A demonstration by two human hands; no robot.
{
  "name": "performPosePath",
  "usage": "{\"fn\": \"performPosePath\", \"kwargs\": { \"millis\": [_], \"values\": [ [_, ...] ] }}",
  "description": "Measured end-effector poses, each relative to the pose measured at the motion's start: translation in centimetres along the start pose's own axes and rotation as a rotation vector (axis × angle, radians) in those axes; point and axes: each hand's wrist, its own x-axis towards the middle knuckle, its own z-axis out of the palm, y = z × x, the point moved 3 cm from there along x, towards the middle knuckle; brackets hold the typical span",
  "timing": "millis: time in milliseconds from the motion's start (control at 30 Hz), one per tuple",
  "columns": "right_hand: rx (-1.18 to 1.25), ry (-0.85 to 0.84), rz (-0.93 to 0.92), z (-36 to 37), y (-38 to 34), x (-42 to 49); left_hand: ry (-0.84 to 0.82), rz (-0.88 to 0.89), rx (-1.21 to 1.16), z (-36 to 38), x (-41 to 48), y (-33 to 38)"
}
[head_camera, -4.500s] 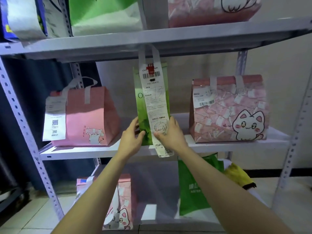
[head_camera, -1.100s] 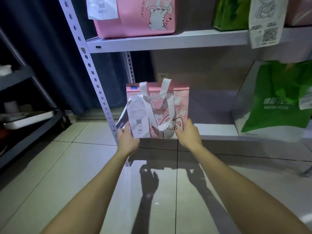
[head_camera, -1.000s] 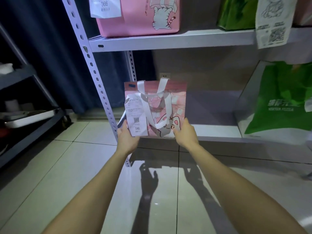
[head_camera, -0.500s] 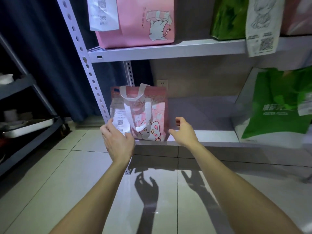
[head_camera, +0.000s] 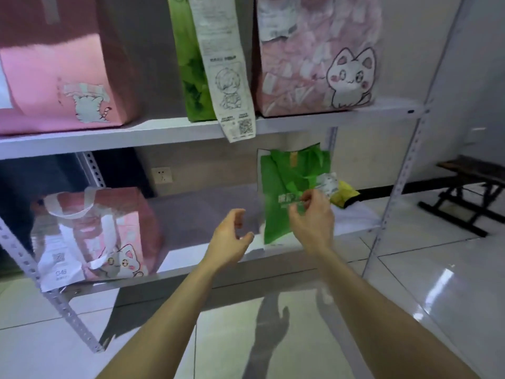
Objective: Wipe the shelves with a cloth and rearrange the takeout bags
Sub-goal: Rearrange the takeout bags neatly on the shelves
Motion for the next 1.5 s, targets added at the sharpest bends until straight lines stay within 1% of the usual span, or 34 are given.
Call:
{"fn": "performPosePath", "kwargs": {
  "millis": [33,67,100,167,200,233,300,467,633,700,733,800,900,1000,1067,1167,1233,1300,1400,1467,1500],
  "values": [
    [-0.052,0.048,0.029,-0.9,2.0,0.2,-0.042,-0.033,-0.022,1.6,0.9,0.3],
    [-0.093,0.054,0.07,-1.3,4.1,0.2,-0.07,-0.075,-0.061,3.1,1.8,0.4],
    [-0.123,0.01,0.119,-1.4,6.0,0.2,-0.089,-0.124,-0.125,4.3,2.7,0.3],
    [-0.123,-0.177,0.211,-0.4,9.3,0.3,-0.125,-0.221,-0.27,6.5,4.1,-0.2],
    [-0.081,-0.268,0.243,0.3,10.5,0.4,-0.153,-0.255,-0.306,7.6,4.6,-0.6],
    [-0.027,-0.339,0.263,0.9,11.3,0.7,-0.181,-0.275,-0.299,8.5,4.9,-1.1],
    [0.037,-0.406,0.275,2.0,12.2,1.3,-0.214,-0.278,-0.22,10.1,5.0,-2.0],
    [0.011,-0.357,0.287,1.7,14.4,2.8,-0.192,-0.273,-0.17,13.5,5.7,-1.2],
    [-0.02,-0.373,0.323,-0.9,16.9,5.0,-0.23,-0.253,-0.152,16.4,7.3,0.8],
    [-0.033,-0.355,0.358,-2.4,17.6,5.3,-0.195,-0.25,-0.159,16.2,6.8,1.4],
    [-0.041,-0.315,0.356,-3.3,17.5,5.3,-0.139,-0.238,-0.143,15.5,6.2,1.7],
    [-0.033,-0.166,0.285,-5.4,16.4,5.3,0.029,-0.153,-0.11,13.3,4.5,2.8],
    [0.084,0.069,0.092,-8.3,11.7,7.0,0.229,0.072,-0.078,9.3,3.1,6.8],
    [0.233,0.199,-0.076,-10.9,4.8,10.6,0.367,0.322,-0.052,5.0,3.4,12.8],
    [0.28,0.298,-0.168,-12.6,0.5,13.0,0.489,0.479,-0.037,2.0,4.3,17.0],
    [0.307,0.365,-0.23,-14.1,-4.1,16.7,0.657,0.6,0.012,-1.6,6.0,21.5],
    [0.305,0.302,-0.186,-14.3,-6.3,19.6,0.669,0.573,0.042,-3.1,7.5,23.4],
    [0.349,0.15,-0.085,-14.2,-7.8,22.1,0.617,0.441,0.033,-4.0,9.0,24.7],
    [0.388,-0.025,0.064,-13.8,-8.4,23.9,0.496,0.236,-0.134,-5.1,11.1,25.5],
    [0.389,-0.047,0.075,-13.8,-8.0,23.6,0.46,0.184,-0.221,-5.6,11.6,25.2],
    [0.394,-0.034,0.059,-14.1,-7.8,22.9,0.452,0.185,-0.218,-5.7,11.5,24.9]
  ]
}}
